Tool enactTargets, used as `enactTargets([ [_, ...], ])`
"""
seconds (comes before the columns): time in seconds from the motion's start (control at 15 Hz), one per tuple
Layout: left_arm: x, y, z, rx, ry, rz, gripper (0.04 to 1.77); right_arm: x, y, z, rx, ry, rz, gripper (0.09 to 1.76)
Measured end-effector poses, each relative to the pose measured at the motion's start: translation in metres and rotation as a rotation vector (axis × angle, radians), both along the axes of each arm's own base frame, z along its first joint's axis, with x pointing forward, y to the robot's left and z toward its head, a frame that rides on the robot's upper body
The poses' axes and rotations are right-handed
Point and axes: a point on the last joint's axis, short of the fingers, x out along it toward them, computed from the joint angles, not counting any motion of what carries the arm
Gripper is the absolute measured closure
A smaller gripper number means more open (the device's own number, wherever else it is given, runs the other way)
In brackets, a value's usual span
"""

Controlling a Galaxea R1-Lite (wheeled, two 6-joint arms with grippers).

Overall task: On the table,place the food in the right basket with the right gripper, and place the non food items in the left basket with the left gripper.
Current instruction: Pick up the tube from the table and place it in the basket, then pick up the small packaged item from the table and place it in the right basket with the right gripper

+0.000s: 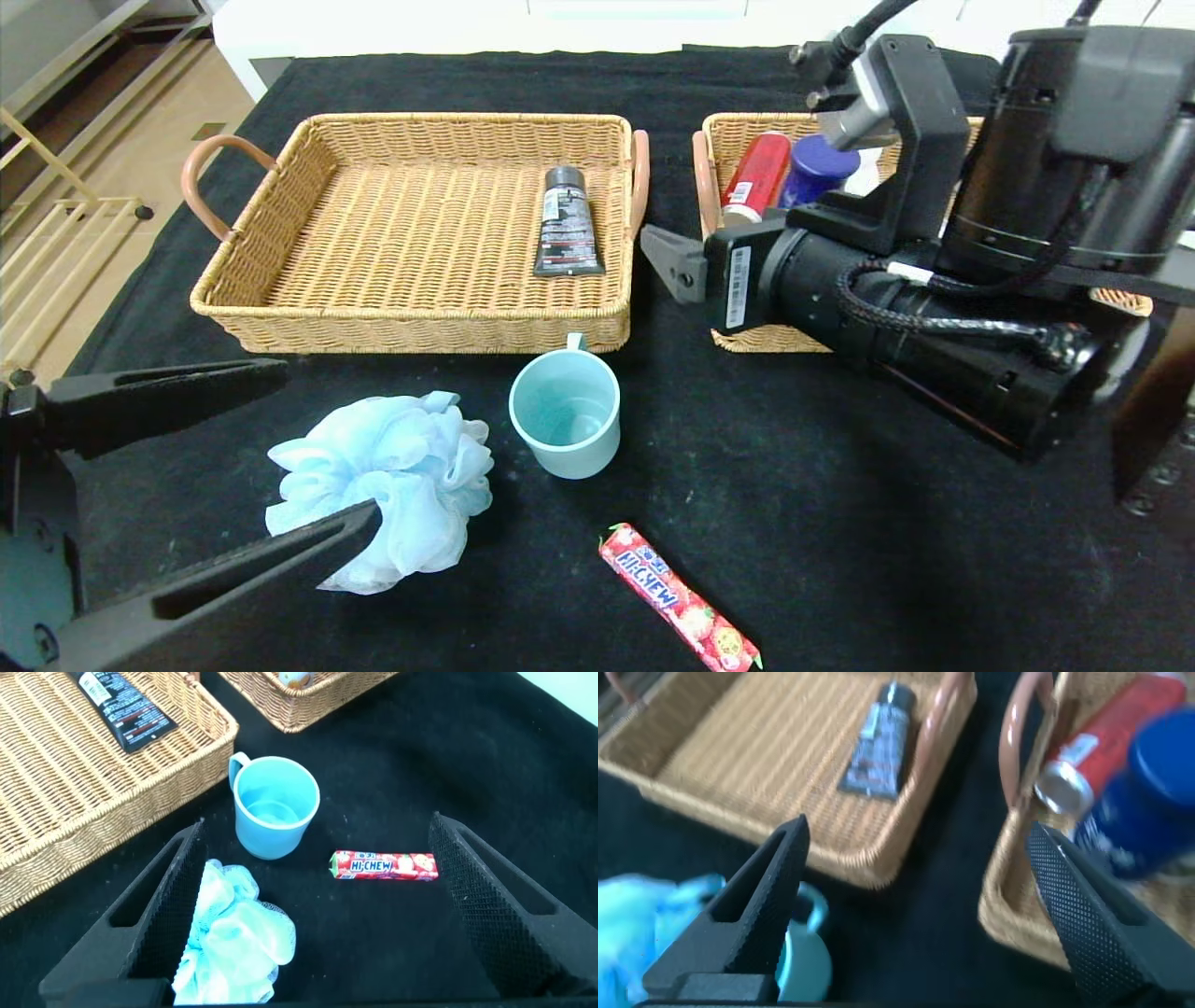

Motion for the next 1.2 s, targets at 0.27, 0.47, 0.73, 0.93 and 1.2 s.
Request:
enactTargets([
  [0.27, 0.003, -0.002, -0.004, 0.012, 0.016, 0.002, 0.09, -0.02, -0.03, -0.016, -0.129, 0.119, -0.011, 0.15],
  [0.47, 0.005, -0.004, -0.006, 0.02, 0.026, 0.002, 0.09, -0.036, -0.05, -0.022, -0.22, 0.206, -0.021, 0.15],
  [0.73, 0.006, -0.004, -0.006, 0.022, 0.029, 0.003, 0.09, -0.05, -0.064, -0.032, -0.302, 0.283, -0.02, 0.15],
  [0.93, 0.006, -0.005, -0.007, 0.025, 0.032, 0.003, 0.09, -0.058, -0.066, -0.036, -0.365, 0.349, -0.004, 0.15],
  [1.2, 0.008, -0.006, -0.008, 0.027, 0.037, 0.005, 0.09, -0.071, -0.061, -0.023, -0.358, 0.495, 0.012, 0.15],
])
